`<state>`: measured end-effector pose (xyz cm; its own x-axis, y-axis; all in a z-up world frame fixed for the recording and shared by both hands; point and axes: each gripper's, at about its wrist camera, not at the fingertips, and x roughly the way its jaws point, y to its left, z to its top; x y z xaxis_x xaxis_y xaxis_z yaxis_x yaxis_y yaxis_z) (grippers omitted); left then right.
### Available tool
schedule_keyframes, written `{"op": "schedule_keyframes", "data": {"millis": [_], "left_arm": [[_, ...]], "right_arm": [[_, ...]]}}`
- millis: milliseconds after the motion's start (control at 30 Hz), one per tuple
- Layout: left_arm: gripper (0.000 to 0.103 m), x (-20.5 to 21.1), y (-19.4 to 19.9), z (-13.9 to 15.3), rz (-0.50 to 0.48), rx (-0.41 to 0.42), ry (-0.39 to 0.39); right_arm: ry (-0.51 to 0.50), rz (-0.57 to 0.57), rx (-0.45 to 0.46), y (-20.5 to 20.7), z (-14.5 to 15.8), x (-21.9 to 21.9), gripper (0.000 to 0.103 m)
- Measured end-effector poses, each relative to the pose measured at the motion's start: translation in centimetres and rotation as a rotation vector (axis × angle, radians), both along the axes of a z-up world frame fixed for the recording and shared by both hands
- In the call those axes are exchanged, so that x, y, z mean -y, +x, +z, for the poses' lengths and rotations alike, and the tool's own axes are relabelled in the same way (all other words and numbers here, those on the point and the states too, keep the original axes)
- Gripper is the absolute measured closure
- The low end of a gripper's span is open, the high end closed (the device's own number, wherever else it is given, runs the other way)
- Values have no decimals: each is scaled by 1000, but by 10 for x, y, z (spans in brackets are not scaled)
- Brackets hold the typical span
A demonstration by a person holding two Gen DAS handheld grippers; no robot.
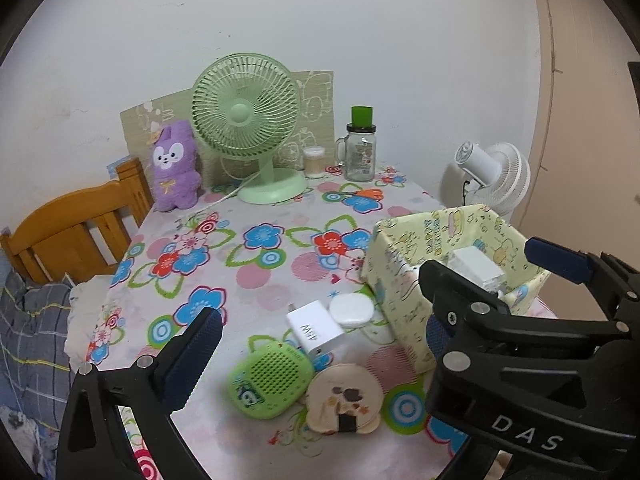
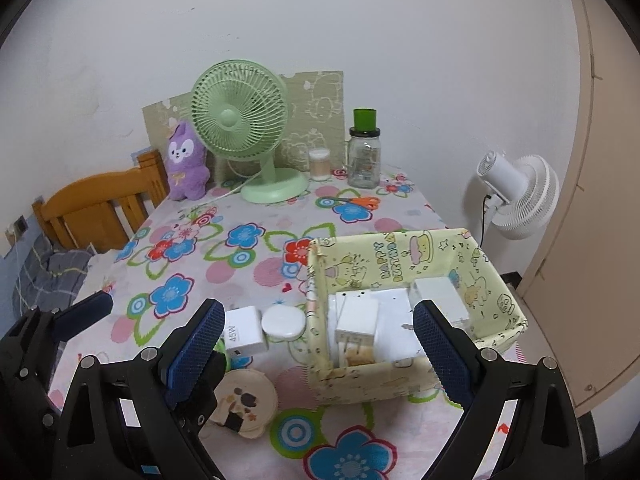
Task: Organize rigid objects
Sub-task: 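Open both grippers and withdraw them up from the yellow box, then move the right tool to the round beige compact case and close on it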
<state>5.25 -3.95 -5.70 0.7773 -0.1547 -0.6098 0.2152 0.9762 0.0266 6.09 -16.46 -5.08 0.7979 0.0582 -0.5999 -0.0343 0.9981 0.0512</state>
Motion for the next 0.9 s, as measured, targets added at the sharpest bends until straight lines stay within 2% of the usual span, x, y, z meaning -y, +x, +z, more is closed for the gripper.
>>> {"op": "schedule_keyframes", "data": {"millis": [167,367,667,900], "left_arm": [[0,-18,-1,-7,33,-14,-8],[0,-33,-5,-19,59,-21,22],[0,-50,-10,-38,65,-35,46],[0,-64,-5,-57,65,-76,38]], "right_arm": [[-6,28,4,-5,-5,-13,6],[-16,55,-7,-8,-16,-29,6],[-27,81,-35,-10,-35,-51,6],[-30,90,-64,-9,-53,-63,6]]}}
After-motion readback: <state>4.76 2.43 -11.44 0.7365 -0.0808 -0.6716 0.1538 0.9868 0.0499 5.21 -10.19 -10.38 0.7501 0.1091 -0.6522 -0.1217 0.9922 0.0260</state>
